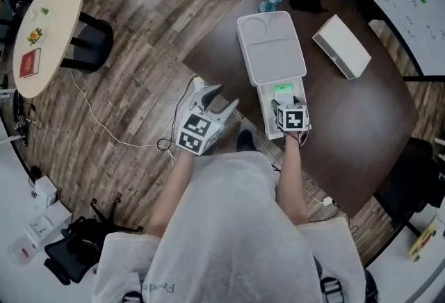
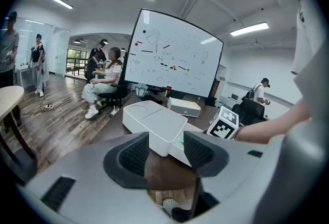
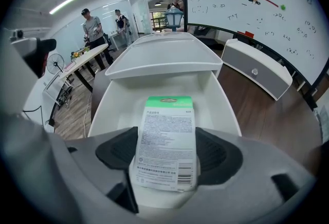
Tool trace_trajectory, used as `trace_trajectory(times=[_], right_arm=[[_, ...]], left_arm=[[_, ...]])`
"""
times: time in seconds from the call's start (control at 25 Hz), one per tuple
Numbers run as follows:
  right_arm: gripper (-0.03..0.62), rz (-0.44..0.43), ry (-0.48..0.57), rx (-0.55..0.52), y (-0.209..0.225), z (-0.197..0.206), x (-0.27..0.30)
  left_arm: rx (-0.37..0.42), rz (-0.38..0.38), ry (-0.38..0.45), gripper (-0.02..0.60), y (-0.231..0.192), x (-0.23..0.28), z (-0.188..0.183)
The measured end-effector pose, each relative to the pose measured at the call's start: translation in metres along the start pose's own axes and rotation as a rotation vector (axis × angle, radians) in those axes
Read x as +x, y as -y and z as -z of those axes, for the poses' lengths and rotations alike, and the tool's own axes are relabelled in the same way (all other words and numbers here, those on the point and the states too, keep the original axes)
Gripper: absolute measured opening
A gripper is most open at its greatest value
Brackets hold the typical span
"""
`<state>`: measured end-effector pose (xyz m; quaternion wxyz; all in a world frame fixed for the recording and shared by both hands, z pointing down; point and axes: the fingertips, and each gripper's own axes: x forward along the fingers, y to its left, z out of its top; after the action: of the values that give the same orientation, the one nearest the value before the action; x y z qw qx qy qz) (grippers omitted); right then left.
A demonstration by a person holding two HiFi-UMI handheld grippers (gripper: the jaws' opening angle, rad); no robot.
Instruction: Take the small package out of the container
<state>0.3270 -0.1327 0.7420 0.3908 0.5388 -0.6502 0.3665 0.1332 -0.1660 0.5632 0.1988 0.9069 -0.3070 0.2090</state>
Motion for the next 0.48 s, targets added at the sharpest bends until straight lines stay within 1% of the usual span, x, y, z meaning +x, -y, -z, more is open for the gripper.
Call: trace_trajectory(times=[0.28, 0.48], right_arm=[[0.351, 0.005, 0.061, 0.013, -0.003, -0.012, -0.019], [0.351, 0.0, 0.096, 0.02, -0.007, -0.017, -0.031]], left_arm=[[-0.014, 0.042, -0.005, 0.203, 0.014, 0.003, 0.003], [0.015, 0.09, -0.009, 0.204, 0.029, 0.013, -0.004]])
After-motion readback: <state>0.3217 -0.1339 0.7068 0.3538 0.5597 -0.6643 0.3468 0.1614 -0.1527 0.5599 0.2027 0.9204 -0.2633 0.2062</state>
